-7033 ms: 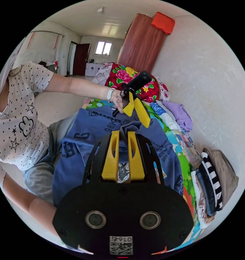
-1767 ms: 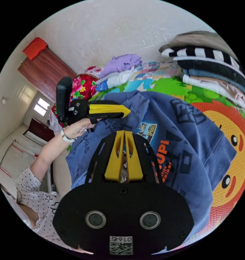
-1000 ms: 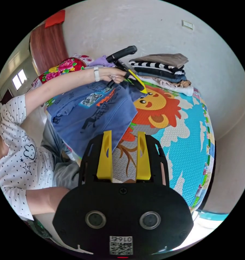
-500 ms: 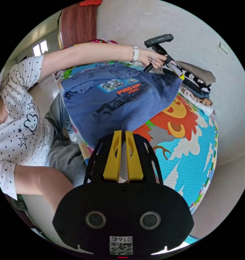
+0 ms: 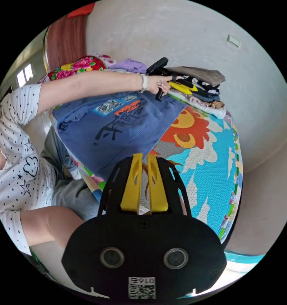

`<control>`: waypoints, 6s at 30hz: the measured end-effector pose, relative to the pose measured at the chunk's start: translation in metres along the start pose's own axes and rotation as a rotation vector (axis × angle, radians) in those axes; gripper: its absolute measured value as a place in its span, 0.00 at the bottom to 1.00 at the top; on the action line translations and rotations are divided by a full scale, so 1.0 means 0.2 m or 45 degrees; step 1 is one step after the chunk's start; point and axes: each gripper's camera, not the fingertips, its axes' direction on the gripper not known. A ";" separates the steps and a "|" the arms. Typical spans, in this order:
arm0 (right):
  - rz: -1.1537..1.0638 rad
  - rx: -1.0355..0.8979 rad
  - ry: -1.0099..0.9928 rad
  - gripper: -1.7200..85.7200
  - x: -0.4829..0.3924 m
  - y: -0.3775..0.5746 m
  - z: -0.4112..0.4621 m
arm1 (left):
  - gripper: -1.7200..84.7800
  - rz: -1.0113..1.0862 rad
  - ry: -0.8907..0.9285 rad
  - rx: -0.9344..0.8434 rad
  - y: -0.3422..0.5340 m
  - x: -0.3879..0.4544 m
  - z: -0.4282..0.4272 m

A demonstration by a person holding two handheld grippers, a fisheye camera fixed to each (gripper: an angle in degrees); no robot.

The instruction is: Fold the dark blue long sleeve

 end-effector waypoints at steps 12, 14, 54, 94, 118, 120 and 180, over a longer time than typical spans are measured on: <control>-0.111 -0.159 -0.178 0.14 -0.05 0.14 0.34 | 0.11 0.515 -0.059 -0.693 0.46 0.62 0.18; -0.132 -0.165 -0.172 0.14 -0.05 0.17 0.39 | 0.11 0.651 -0.065 -0.800 0.68 0.82 0.16; 1.144 0.844 -1.194 0.24 1.00 0.89 1.12 | 0.01 0.720 -0.106 0.257 1.71 1.56 -1.72; 1.137 0.285 -1.161 0.15 1.36 -0.41 1.59 | 0.01 0.450 0.247 0.669 2.17 1.44 -2.99; 1.273 0.277 -0.919 0.05 1.24 -1.16 1.18 | 0.01 0.538 0.442 0.248 2.50 1.74 -2.95; 1.253 0.299 -0.856 0.04 1.22 -1.22 1.08 | 0.01 0.533 0.460 0.190 2.54 1.81 -2.88; 0.275 -0.524 -0.240 0.12 -1.34 -4.80 0.36 | 0.01 -0.470 -0.309 1.085 4.12 0.99 -4.85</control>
